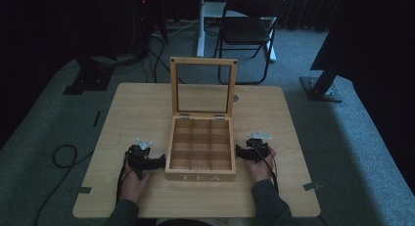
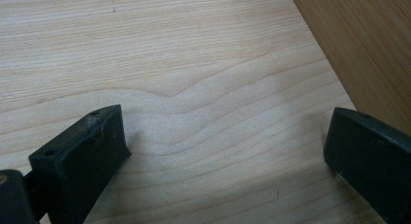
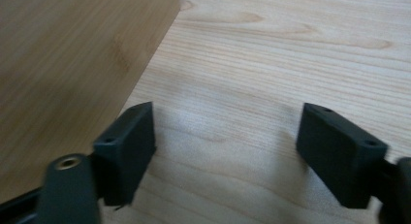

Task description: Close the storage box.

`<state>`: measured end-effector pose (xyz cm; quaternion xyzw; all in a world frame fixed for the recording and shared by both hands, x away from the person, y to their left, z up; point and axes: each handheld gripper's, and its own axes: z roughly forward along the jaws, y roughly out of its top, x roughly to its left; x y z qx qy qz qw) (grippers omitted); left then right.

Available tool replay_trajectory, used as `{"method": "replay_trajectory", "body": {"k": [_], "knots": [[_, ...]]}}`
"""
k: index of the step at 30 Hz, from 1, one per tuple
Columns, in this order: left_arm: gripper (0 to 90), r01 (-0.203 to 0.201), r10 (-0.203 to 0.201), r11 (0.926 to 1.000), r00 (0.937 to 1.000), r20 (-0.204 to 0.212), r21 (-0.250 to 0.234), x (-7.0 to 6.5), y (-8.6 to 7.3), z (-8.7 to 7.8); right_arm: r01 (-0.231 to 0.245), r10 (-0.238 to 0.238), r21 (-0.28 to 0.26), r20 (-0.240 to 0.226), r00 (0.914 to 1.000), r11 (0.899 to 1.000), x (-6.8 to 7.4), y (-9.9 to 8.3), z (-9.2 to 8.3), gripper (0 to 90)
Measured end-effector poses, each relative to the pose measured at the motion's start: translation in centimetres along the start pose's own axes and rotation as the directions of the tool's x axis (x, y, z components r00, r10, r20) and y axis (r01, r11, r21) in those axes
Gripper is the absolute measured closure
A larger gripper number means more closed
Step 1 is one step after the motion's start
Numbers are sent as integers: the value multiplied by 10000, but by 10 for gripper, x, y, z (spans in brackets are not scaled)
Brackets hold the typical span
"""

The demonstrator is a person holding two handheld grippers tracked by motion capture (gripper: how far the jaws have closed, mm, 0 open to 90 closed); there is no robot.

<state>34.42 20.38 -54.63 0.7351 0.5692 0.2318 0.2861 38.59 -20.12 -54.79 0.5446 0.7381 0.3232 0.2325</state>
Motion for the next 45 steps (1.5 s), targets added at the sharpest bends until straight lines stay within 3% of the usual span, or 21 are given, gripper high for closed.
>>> {"method": "replay_trajectory", "body": {"k": [1,2,5,14,24,45], "knots": [[16,-2,2,10000,10000,0,1,0,0,0,0,0,0,0,10000,10000,0,0,0,266],[16,-6,6,10000,10000,0,4,0,0,0,-152,152,34,26,9999,9999,-1,2,-1,353],[16,1,-1,10000,10000,2,1,0,0,0,-415,414,-48,-186,9990,9991,-2,4,-4,388],[16,5,-5,10000,10000,2,-3,0,0,0,-398,383,-316,-455,9982,9987,-5,11,-21,406],[16,-18,18,10000,10000,0,14,0,0,0,-555,538,-515,-338,9980,9971,-10,28,-35,416],[16,-5,5,10000,10000,6,-14,0,0,0,287,-344,-1243,-436,9985,9918,4,78,-54,440]]}}
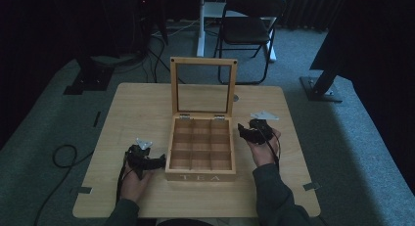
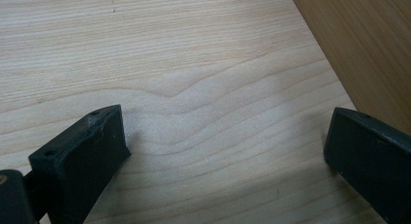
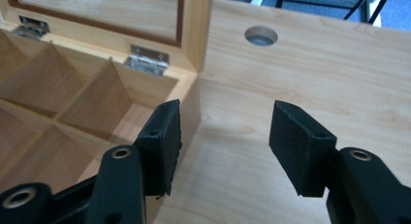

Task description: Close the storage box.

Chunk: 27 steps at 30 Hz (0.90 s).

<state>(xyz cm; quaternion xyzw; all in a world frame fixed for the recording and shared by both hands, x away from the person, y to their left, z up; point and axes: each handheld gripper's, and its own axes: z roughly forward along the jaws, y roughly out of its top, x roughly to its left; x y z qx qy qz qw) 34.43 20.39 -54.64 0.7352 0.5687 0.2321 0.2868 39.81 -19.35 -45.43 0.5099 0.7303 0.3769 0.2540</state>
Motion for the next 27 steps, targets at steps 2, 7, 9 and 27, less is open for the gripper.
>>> {"method": "replay_trajectory", "body": {"k": [2,7,9,27], "knots": [[16,-3,3,10000,10000,0,7,0,0,0,130,-130,-55,-15,9999,9999,2,5,0,433],[16,10,-10,10000,10000,-3,-7,0,0,0,297,-297,-150,13,9996,9994,4,16,-1,416],[16,-2,2,10000,10000,-2,6,0,0,0,281,-281,-226,21,9996,9993,4,21,-1,414],[16,0,0,10000,10000,-1,6,0,0,0,341,-340,-349,44,9994,9988,-1,48,-2,412]]}}
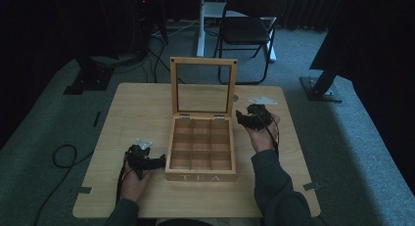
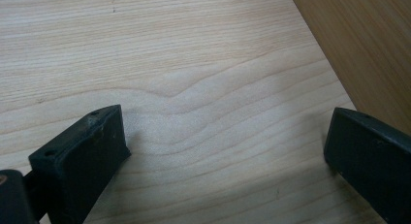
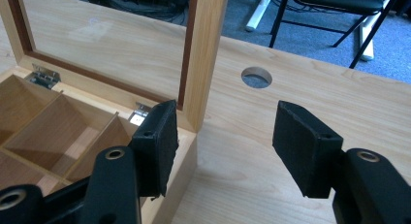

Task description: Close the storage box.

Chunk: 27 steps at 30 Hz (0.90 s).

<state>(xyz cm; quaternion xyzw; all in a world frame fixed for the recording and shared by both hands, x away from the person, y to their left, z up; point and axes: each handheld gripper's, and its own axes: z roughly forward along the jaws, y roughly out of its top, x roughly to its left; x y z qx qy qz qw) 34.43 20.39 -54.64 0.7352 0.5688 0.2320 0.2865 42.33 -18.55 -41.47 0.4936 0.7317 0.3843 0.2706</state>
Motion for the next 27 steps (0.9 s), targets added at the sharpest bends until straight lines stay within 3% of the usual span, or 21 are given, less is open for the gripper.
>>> {"method": "replay_trajectory", "body": {"k": [8,27], "knots": [[16,1,-1,10000,10000,-1,-2,0,0,0,-419,416,-174,-168,9990,9990,-2,14,-1,407],[16,5,-5,10000,10000,-3,-6,0,0,0,-395,391,-277,-142,9991,9988,-7,41,8,355]]}}
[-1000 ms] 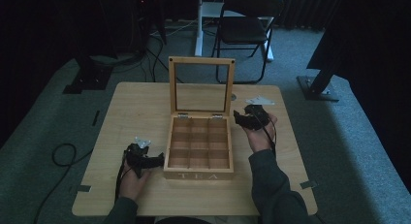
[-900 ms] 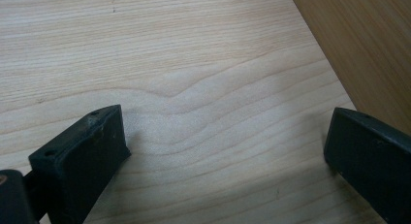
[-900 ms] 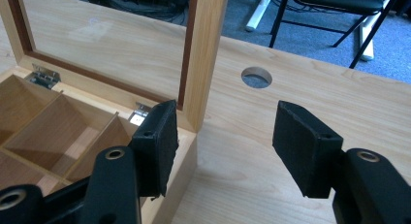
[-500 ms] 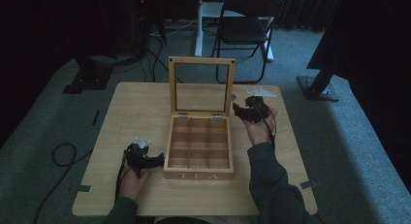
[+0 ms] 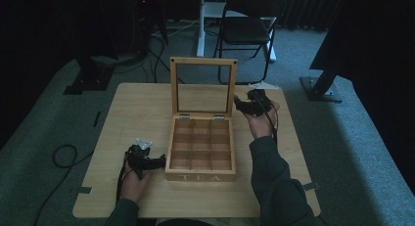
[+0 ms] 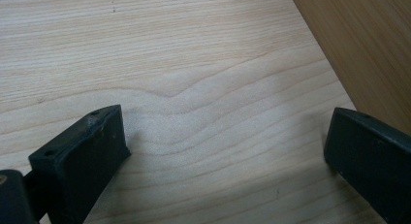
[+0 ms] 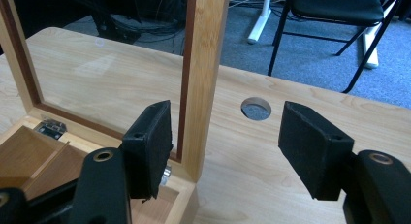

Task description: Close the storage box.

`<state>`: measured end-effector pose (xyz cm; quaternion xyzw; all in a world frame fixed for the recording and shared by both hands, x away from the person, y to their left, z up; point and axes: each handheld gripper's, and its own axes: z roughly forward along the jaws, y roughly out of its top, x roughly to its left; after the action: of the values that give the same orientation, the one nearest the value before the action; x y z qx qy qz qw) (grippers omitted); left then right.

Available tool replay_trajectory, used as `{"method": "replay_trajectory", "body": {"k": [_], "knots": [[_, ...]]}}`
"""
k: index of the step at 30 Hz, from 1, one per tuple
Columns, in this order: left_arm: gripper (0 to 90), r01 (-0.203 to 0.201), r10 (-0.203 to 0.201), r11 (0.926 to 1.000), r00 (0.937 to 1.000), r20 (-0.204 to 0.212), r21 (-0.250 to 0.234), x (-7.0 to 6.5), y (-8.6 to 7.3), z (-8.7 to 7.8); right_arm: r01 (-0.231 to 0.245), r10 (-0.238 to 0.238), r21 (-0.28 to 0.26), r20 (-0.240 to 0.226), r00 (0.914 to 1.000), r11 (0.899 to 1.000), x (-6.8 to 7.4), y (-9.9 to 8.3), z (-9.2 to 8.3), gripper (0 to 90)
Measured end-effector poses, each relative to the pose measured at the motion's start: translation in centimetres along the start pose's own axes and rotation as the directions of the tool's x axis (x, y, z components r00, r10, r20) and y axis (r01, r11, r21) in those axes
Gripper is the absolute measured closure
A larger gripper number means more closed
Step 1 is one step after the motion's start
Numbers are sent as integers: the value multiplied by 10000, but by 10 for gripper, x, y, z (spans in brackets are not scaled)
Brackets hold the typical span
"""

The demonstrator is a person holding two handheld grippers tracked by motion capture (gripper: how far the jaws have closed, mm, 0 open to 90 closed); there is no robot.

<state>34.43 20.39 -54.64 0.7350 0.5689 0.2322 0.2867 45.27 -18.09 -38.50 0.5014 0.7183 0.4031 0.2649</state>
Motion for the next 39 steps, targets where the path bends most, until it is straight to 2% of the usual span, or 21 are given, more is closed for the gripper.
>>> {"method": "replay_trajectory", "body": {"k": [11,19,28,34,39], "knots": [[16,-19,19,10000,10000,-1,13,0,0,0,248,-248,-18,-60,9997,9997,1,17,14,343],[16,-6,6,10000,10000,6,5,0,0,0,381,-382,-146,-100,9992,9992,0,28,18,340],[16,9,-9,10000,10000,-3,-8,0,0,0,614,-624,-214,-498,9968,9979,-4,39,27,336],[16,25,-25,10000,10000,3,-16,0,0,0,378,-390,-235,-543,9978,9990,-6,49,31,355],[16,21,-21,10000,10000,5,-9,0,0,0,936,-948,-225,-579,9938,9954,-4,57,36,370]]}}
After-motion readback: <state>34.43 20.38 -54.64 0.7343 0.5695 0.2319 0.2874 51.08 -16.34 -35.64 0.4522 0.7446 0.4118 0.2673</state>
